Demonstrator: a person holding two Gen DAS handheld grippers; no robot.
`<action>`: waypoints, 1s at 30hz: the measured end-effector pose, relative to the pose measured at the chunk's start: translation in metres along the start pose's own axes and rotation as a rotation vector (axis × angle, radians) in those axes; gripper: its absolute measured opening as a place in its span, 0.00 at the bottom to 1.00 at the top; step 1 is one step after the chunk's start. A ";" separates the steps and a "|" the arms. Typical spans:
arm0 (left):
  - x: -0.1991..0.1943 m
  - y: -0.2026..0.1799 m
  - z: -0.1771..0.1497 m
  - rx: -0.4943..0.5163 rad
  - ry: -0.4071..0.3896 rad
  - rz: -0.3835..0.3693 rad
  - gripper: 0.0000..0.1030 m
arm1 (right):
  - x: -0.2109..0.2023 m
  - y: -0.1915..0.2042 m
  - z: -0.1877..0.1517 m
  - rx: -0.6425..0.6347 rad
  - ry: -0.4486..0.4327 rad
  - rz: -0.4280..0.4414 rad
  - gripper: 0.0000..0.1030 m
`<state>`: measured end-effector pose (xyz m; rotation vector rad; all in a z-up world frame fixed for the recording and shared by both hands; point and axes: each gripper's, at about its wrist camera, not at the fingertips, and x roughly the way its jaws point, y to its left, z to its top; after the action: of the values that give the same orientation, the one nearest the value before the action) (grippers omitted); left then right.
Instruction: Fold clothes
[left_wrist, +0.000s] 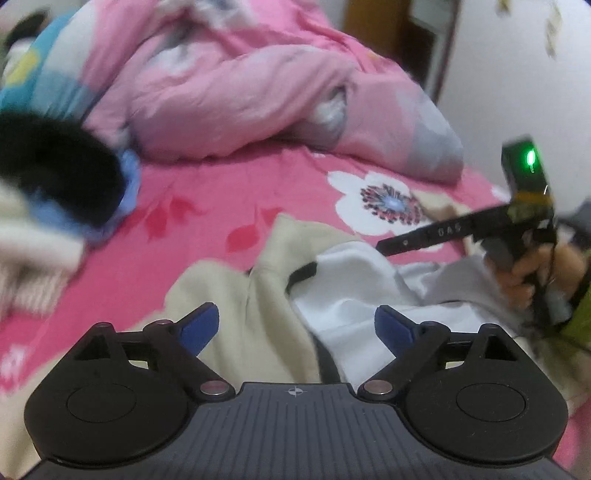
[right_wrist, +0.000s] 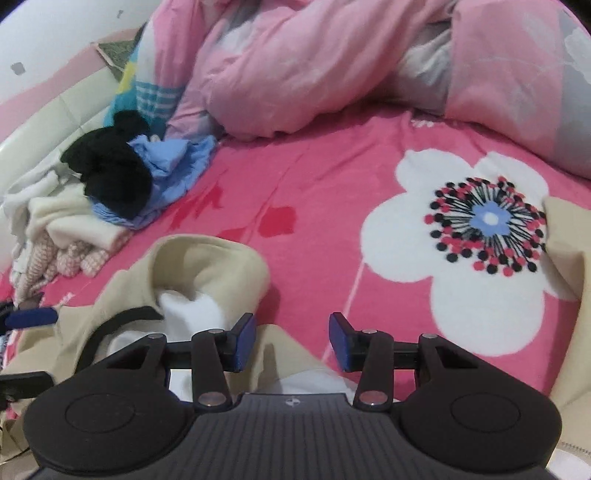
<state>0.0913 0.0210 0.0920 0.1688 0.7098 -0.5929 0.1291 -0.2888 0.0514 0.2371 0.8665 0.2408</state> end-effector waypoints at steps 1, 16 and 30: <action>0.012 -0.007 0.003 0.035 0.024 0.029 0.90 | 0.005 0.000 0.003 0.004 0.003 -0.012 0.45; -0.020 0.031 -0.011 -0.144 -0.010 0.126 0.09 | -0.013 -0.057 -0.040 0.139 0.195 0.178 0.03; -0.092 0.046 -0.081 -0.260 -0.070 0.167 0.08 | -0.110 0.046 -0.099 -0.266 0.090 0.194 0.02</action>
<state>0.0164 0.1283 0.0889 -0.0345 0.6904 -0.3412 -0.0212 -0.2680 0.0826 0.0612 0.8909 0.5471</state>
